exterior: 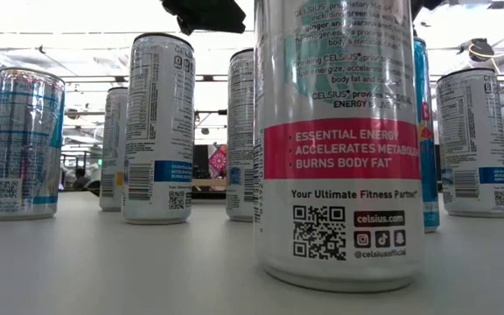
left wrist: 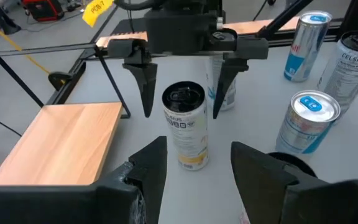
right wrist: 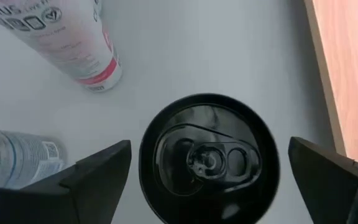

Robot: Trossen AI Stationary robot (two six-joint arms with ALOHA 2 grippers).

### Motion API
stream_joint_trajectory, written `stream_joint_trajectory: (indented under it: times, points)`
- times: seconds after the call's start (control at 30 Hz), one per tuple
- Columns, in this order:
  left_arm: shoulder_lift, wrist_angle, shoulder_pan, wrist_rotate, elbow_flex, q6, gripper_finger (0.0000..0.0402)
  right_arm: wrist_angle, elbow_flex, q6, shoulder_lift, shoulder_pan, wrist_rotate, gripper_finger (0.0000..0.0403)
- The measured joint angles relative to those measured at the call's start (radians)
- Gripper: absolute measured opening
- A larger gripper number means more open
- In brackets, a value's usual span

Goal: Place canned beverage on shelf
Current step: Put the top right white yellow soda can on the shelf

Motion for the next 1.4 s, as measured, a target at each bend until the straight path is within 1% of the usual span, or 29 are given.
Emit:
stream_joint_trajectory:
  times: [0.13,0.27,0.37,0.73,0.83,0.93,1.03,1.3,1.4]
  points:
    - [-0.001,0.001,0.0,0.0,0.0,0.0,0.018,-0.001,0.0,-0.001,0.011,0.0,0.0,0.0359]
    - [-0.001,0.002,0.0,0.0,0.0,0.0,0.018,-0.001,0.0,0.0,0.014,0.0,-0.003,0.0336]
    - [-0.001,0.002,0.0,0.0,0.0,-0.001,0.018,-0.001,0.0,-0.002,0.014,0.0,-0.028,0.0314]
    - [-0.001,0.016,0.0,0.0,0.0,-0.002,0.018,0.0,0.0,-0.016,0.014,0.0,-0.029,0.0216]
    - [-0.001,0.015,0.0,0.0,0.0,-0.002,0.018,0.001,0.0,-0.025,0.014,0.0,-0.028,0.0196]
    - [-0.001,0.015,0.0,0.0,0.0,-0.004,0.018,0.001,0.0,-0.027,0.014,0.0,-0.028,0.0191]
    - [-0.001,0.015,0.0,0.0,0.0,-0.005,0.018,-0.014,0.009,-0.026,0.014,0.0,-0.028,0.0199]
    - [-0.001,0.015,0.0,0.0,0.0,-0.008,0.018,-0.062,0.087,-0.051,0.016,0.0,-0.017,0.0199]
    - [-0.001,0.016,0.0,0.001,0.0,-0.066,0.018,-0.068,0.109,-0.071,0.016,0.0,-0.017,0.0199]
